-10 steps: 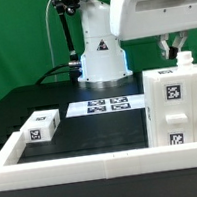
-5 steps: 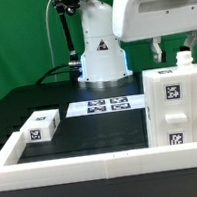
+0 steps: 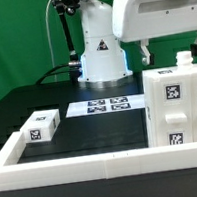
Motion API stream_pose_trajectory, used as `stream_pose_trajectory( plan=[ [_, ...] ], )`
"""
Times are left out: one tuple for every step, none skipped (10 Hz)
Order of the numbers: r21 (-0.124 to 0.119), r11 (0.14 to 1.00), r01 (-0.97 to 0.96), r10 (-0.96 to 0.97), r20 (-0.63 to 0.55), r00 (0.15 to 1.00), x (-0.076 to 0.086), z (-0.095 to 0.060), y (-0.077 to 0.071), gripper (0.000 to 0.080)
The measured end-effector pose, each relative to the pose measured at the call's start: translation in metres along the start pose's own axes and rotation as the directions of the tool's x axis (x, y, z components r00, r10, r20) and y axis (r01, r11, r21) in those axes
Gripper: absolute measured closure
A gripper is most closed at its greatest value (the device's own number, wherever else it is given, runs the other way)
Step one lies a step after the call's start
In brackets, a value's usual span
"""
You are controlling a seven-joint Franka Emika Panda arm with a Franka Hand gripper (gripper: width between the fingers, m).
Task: Assemble cabinet
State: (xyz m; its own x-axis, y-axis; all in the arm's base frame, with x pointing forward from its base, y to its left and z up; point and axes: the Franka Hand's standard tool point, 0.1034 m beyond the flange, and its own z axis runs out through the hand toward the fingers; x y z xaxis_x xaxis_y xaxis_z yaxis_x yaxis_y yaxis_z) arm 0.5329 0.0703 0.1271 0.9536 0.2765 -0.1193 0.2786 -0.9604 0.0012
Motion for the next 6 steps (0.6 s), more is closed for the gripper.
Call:
stream_pose_trajectory(
  plan=[
    [-0.022, 1.000, 0.000, 0.000, -0.024, 1.000, -0.014, 0.006, 0.009, 0.0001],
    [-0.024, 1.000, 0.002, -0.003, -0.044, 0.999, -0.029, 0.013, 0.026, 0.0002],
    [-0.028, 0.999, 0.023, -0.024, -0.039, 0.999, -0.041, 0.017, 0.050, 0.0002],
    [-0.033, 0.998, 0.050, -0.051, -0.039, 0.998, -0.047, 0.020, 0.069, 0.0002],
    [-0.034, 0.997, 0.068, -0.069, -0.035, 0.997, -0.052, 0.021, 0.085, 0.0002],
    [-0.036, 0.997, 0.071, -0.072, -0.033, 0.997, -0.057, 0.021, 0.098, 0.0002]
  ],
)
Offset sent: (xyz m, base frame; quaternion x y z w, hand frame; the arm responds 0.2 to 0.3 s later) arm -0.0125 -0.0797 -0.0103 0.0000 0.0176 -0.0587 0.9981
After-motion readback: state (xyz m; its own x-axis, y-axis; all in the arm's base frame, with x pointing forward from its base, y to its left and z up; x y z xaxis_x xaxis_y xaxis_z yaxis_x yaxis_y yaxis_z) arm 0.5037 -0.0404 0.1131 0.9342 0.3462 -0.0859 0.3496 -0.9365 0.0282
